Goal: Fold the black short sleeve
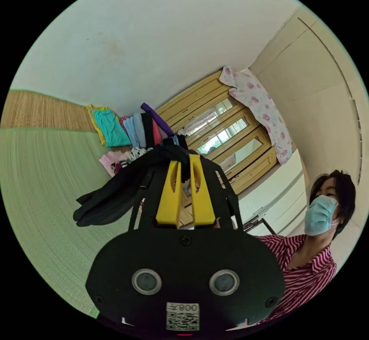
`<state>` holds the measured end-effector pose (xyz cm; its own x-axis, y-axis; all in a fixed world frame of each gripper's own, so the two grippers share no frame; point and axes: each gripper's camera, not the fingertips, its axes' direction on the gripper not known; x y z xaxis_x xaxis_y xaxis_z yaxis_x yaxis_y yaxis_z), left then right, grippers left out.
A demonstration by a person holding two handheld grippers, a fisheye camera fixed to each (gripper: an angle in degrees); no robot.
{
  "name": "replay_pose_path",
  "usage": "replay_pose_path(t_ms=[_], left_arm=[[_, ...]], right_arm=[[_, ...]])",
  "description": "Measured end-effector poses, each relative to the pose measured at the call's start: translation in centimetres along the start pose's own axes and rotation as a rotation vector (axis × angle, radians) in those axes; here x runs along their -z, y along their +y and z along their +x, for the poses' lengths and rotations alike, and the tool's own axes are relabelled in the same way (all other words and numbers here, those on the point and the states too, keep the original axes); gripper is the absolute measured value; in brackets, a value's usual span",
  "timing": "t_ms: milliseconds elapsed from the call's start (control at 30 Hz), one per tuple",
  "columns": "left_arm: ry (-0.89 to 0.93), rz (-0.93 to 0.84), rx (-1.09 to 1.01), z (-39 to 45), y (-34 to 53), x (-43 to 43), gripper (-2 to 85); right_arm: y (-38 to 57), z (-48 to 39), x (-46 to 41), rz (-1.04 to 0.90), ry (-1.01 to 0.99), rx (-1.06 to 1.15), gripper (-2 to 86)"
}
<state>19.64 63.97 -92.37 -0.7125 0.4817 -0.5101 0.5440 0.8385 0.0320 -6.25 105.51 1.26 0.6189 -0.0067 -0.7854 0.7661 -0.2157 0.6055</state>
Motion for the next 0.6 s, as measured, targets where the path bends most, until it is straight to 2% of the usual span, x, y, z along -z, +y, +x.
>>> replay_pose_path(t_ms=[133, 267, 400, 467, 567, 600], left_arm=[[-0.042, -0.019, -0.14, 3.0, -9.4, -8.7, 4.4], [0.005, -0.107, -0.219, 3.9, -13.9, -20.2, 4.4], [0.043, -0.224, -0.19, 1.4, -13.8, -31.4, 4.3], [-0.027, -0.358, -0.128, -1.8, -11.8, -39.0, 4.4], [-0.054, -0.541, 0.009, -6.4, -8.9, -46.0, 4.6], [-0.048, -0.55, 0.025, -6.9, -8.6, -46.7, 4.6]], right_arm=[[-7.9, -0.7, 5.4, 0.039, 0.053, 0.088, 0.9], [-8.6, -1.9, 14.0, 0.089, 0.137, 0.15, 1.0], [-2.0, 1.4, 26.3, 0.175, 0.255, 0.102, 1.1], [2.3, 5.7, 31.0, 0.212, 0.287, -0.003, 1.1], [10.4, 13.9, 36.9, 0.251, 0.374, -0.236, 1.1], [13.1, 16.2, 38.2, 0.242, 0.406, -0.302, 1.1]])
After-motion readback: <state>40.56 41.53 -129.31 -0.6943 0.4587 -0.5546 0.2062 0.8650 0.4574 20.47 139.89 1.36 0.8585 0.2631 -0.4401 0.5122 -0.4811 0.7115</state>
